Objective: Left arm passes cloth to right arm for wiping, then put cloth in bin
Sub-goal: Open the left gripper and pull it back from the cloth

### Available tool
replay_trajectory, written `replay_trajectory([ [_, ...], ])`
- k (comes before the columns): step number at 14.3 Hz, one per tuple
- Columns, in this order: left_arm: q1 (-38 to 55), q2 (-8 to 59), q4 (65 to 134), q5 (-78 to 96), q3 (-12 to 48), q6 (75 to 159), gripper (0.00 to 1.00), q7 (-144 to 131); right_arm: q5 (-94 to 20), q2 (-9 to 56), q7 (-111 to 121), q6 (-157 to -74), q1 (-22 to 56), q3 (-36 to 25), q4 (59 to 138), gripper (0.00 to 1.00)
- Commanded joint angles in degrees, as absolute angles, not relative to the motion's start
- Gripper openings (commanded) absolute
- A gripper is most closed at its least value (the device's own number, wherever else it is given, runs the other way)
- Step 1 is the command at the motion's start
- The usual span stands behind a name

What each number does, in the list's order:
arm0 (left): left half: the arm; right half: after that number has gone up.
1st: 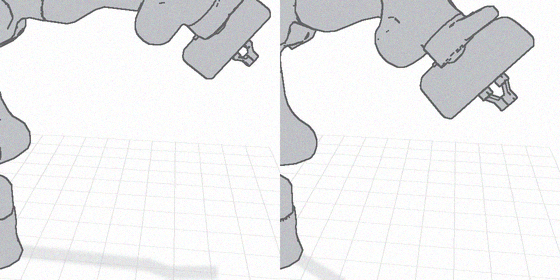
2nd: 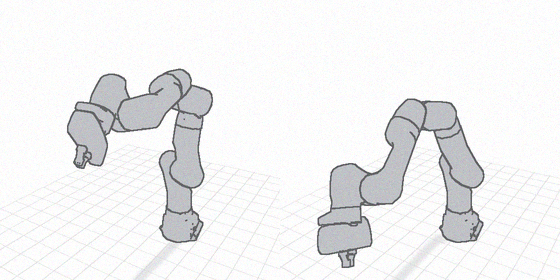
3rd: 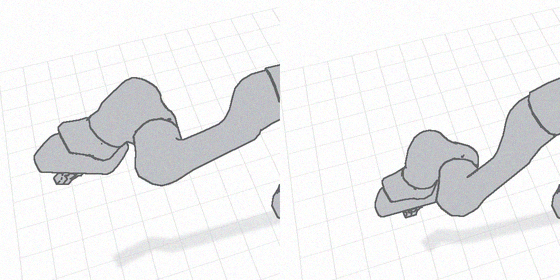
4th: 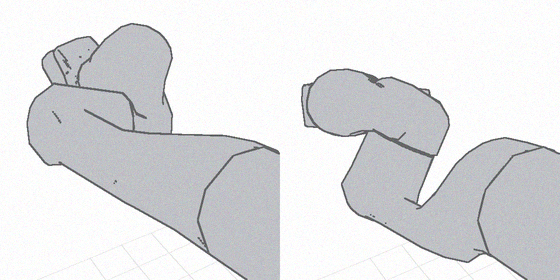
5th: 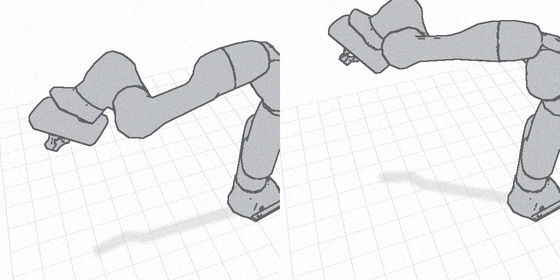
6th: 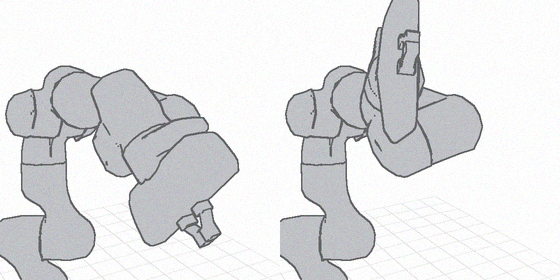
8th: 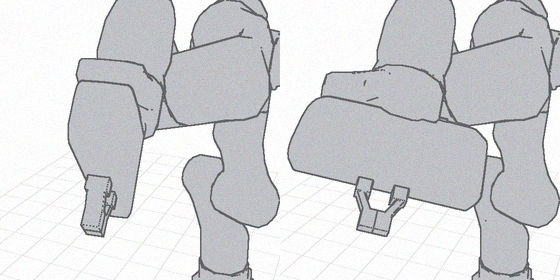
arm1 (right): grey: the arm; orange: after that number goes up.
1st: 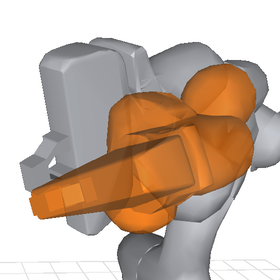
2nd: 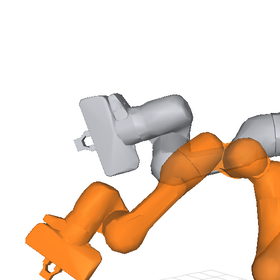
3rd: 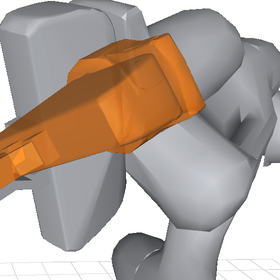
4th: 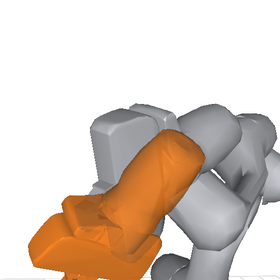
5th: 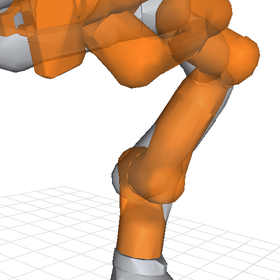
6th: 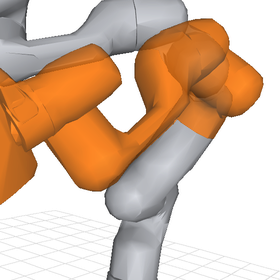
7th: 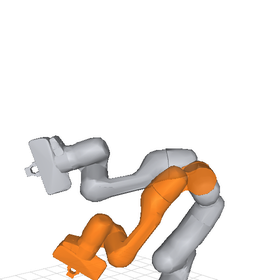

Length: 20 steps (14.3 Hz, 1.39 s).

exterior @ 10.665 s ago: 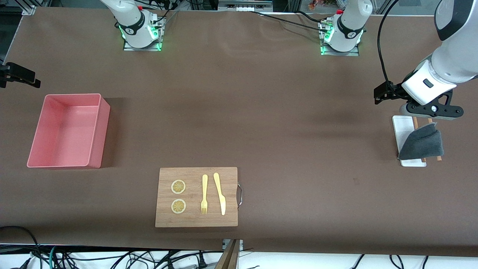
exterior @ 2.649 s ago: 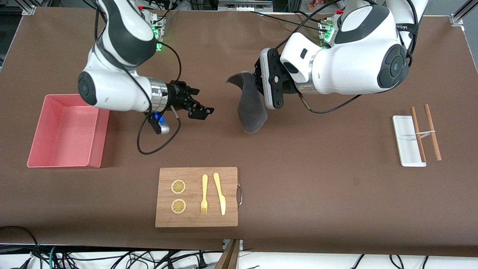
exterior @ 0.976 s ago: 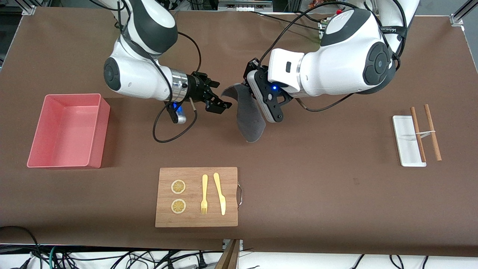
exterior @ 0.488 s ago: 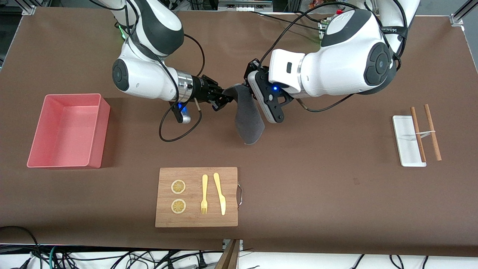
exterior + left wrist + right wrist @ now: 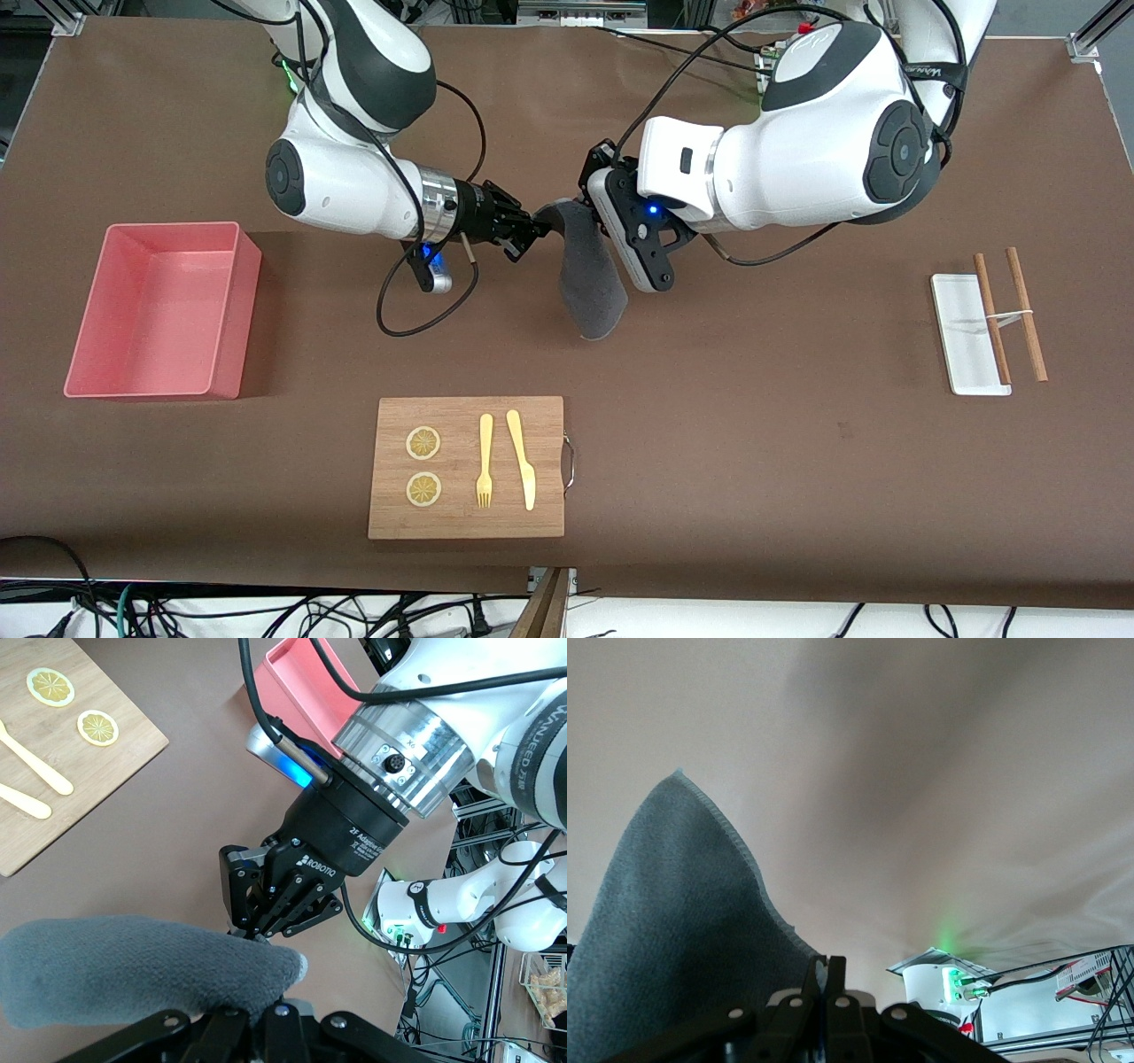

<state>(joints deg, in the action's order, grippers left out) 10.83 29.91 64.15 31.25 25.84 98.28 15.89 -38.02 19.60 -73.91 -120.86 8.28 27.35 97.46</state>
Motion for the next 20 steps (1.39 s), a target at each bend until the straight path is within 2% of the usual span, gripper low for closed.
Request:
replay_trajectory([
  [1,11.1,30.0,63.6,30.6,25.8,98.5,0.0,14.9,-39.2,18.6,-72.0,-121.0,7.3,27.9,97.2,0.0],
  [4,11.3,29.9,63.6,30.5,25.7,98.5,0.0,14.8,-38.4,18.1,-68.9,-116.8,6.5,27.0,96.1,0.0],
  [5,11.3,29.9,63.6,30.2,25.7,98.5,0.24,14.9,-38.3,18.2,-67.9,-114.9,6.5,26.1,95.4,0.0],
  [6,11.3,29.8,63.6,30.1,25.7,98.5,0.96,14.9,-38.3,18.1,-66.7,-113.0,6.5,25.3,95.0,0.0],
  [7,11.2,29.8,63.6,30.0,25.7,98.4,1.0,14.9,-38.2,17.9,-65.4,-111.6,6.5,24.4,94.7,0.0],
  [14,10.1,29.4,63.7,29.8,25.4,97.6,1.0,14.9,-29.1,18.2,-55.9,-102.1,6.3,20.5,93.8,0.0],
  [18,9.6,28.8,64.3,16.8,25.0,89.5,1.0,13.1,-19.6,20.5,-52.8,-100.7,5.5,20.0,96.4,0.0],
  [20,9.6,28.0,66.0,7.9,25.0,85.4,1.0,11.5,-15.1,21.4,-49.2,-98.4,5.5,17.6,97.5,0.0],
])
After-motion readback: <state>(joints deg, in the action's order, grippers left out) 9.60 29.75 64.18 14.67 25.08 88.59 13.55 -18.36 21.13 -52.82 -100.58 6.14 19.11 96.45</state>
